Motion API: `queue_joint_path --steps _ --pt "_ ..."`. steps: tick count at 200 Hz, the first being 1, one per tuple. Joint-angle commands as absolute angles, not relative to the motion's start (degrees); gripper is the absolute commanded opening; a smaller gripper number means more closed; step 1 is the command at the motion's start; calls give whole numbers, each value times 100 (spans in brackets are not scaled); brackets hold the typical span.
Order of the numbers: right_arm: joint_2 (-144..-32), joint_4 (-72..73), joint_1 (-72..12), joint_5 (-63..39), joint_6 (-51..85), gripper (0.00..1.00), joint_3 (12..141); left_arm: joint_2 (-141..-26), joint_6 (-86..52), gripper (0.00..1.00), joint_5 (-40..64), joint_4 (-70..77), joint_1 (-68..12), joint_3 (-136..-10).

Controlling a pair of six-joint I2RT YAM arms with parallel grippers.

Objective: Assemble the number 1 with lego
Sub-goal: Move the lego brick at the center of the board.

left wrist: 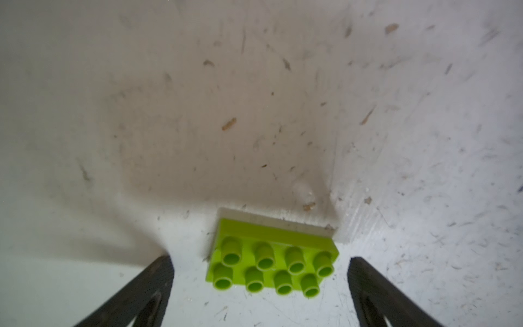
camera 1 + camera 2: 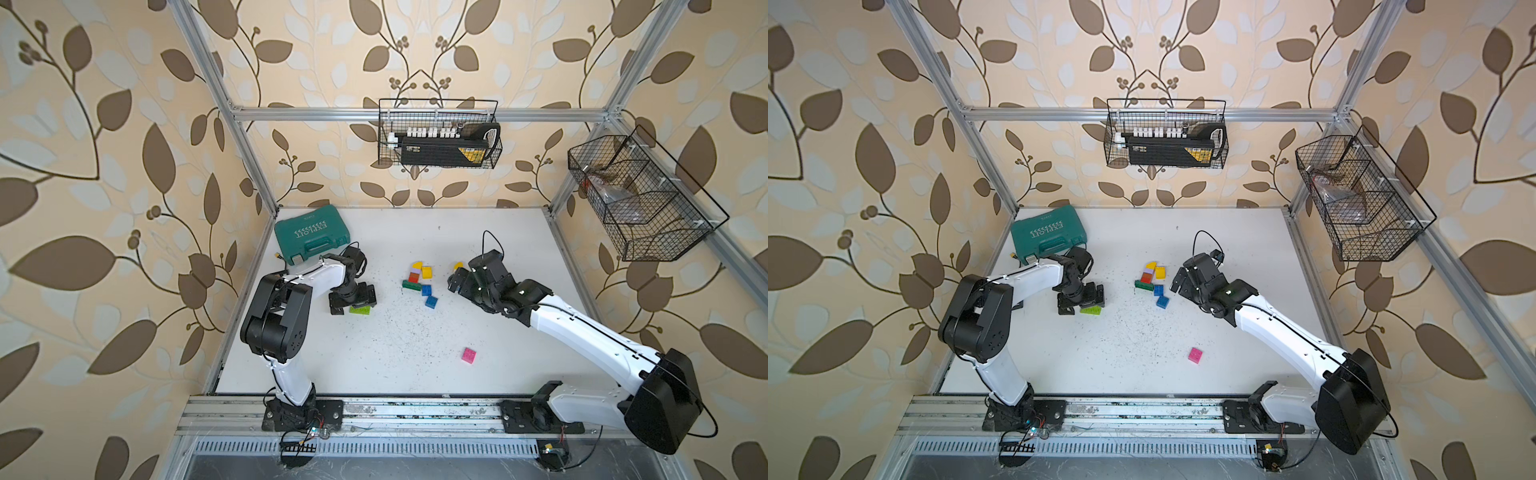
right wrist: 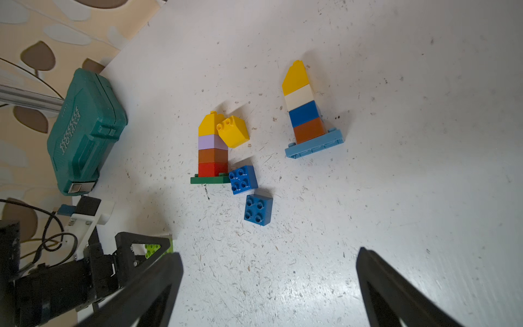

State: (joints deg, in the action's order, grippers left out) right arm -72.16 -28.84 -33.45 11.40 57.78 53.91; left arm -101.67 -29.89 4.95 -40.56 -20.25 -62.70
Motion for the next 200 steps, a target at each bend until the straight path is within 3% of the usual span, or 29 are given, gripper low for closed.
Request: queue_joint_path --steps 1,60,146,200 --pt "-7115 -2766 -3249 929 5737 99 5256 -10348 -2726 99 839 -3960 -2118 -6415" --pt "-7090 -2769 -3110 721 5748 99 5196 -10765 -2725 98 386 -4366 -2763 -6721" --pt "-6958 -2681 -2972 598 5862 98 5012 -11144 -2942 62 60 -4805 -3226 -7045" --pt "-6931 -2672 -2943 554 5869 98 4992 -11177 -4081 57 313 -5189 -3772 -7468"
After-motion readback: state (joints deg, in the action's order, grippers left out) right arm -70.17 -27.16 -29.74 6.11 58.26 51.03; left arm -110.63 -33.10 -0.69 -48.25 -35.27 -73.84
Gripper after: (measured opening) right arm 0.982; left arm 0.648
